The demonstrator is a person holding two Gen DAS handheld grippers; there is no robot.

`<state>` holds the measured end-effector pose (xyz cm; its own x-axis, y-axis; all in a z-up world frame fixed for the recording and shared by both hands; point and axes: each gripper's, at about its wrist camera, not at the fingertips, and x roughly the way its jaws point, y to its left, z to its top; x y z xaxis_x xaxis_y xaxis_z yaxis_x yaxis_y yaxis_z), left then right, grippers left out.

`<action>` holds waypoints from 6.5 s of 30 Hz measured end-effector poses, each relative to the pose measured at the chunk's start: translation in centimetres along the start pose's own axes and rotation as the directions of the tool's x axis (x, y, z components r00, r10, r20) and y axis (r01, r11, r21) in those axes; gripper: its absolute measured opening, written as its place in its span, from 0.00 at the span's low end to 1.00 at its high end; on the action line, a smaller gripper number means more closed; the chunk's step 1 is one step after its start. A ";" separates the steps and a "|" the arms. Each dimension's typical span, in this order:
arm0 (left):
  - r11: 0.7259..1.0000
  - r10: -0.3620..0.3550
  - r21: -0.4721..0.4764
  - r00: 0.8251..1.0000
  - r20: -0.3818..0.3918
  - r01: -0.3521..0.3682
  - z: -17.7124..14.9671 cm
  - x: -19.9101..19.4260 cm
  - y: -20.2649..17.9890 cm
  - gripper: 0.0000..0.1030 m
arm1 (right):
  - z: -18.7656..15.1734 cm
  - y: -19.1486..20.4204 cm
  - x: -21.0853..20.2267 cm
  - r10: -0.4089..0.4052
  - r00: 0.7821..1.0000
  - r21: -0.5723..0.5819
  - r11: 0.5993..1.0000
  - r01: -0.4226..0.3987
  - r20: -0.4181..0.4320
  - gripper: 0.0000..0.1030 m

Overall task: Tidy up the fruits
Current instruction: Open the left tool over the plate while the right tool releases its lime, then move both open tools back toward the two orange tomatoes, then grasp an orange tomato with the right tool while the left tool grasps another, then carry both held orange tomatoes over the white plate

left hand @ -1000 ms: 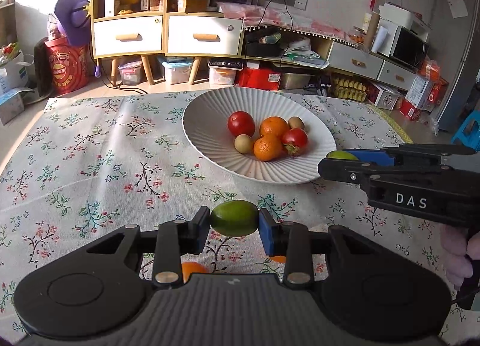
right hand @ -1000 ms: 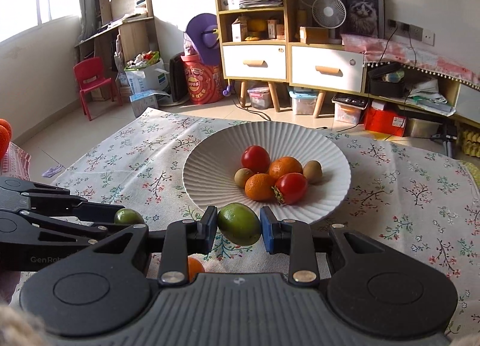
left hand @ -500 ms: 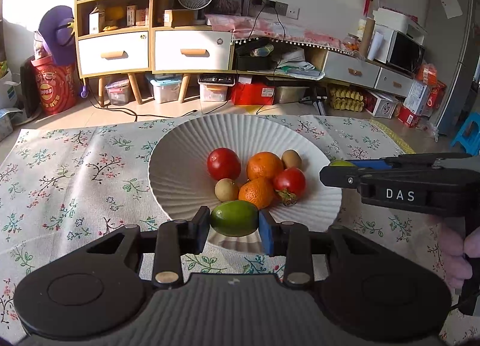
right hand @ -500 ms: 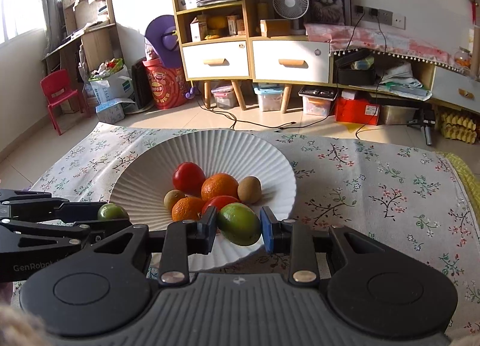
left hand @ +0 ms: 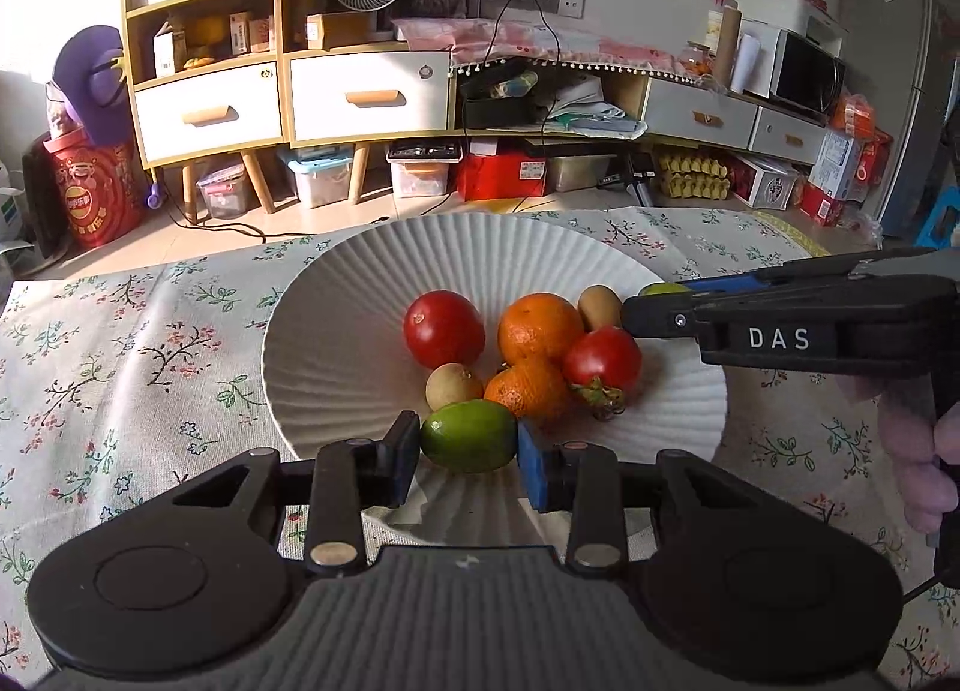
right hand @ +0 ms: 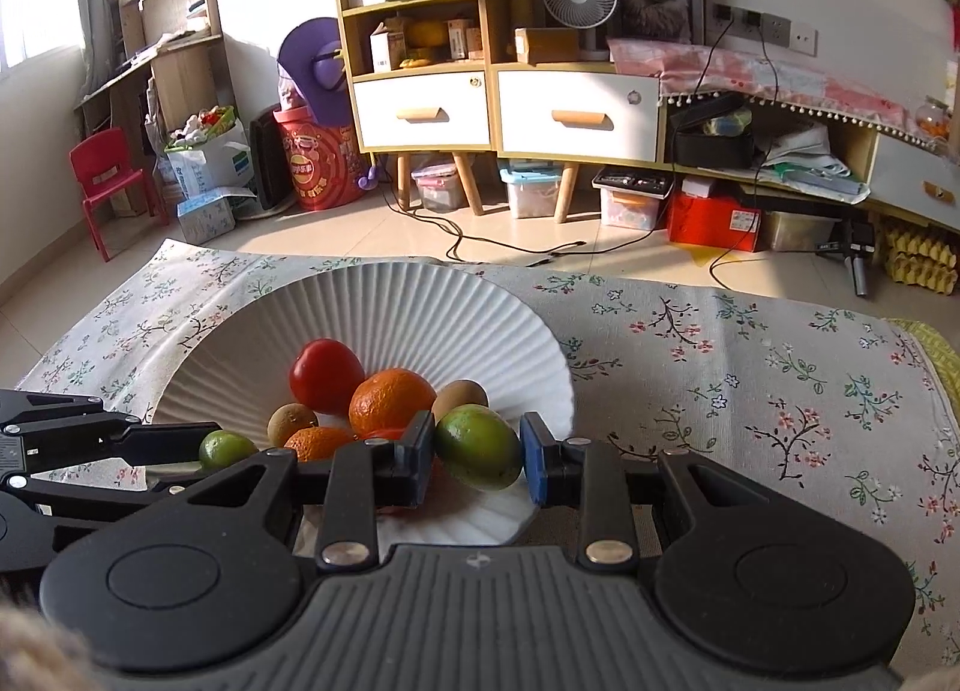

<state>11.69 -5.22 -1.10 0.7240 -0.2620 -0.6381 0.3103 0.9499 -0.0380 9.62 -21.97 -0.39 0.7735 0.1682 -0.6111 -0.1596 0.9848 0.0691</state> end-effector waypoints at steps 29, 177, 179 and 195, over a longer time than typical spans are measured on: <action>1.000 0.009 -0.004 1.000 0.015 -0.009 0.1 -1.9 0.2 0.71 | 0.0 0.4 -2.0 0.011 1.000 0.023 1.000 -0.011 -0.009 0.68; 0.997 -0.002 -0.082 0.998 0.068 0.008 -0.3 -3.7 4.0 0.23 | 0.0 4.9 -1.7 0.034 0.998 -0.073 0.997 -0.029 0.060 0.27; 0.998 -0.009 -0.065 0.997 0.071 0.013 0.3 -2.9 3.8 0.23 | 0.5 4.5 -0.8 0.027 0.998 -0.056 0.998 -0.024 0.059 0.27; 0.999 -0.043 -0.005 0.998 0.045 0.043 1.3 1.3 3.6 0.23 | 2.3 3.1 3.6 0.004 0.999 0.002 1.000 -0.004 0.040 0.27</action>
<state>14.57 -2.41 -1.06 0.7372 -0.3100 -0.6004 0.3385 0.9384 -0.0690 13.31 -18.21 -0.57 0.7970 0.1741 -0.5784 -0.1616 0.9841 0.0735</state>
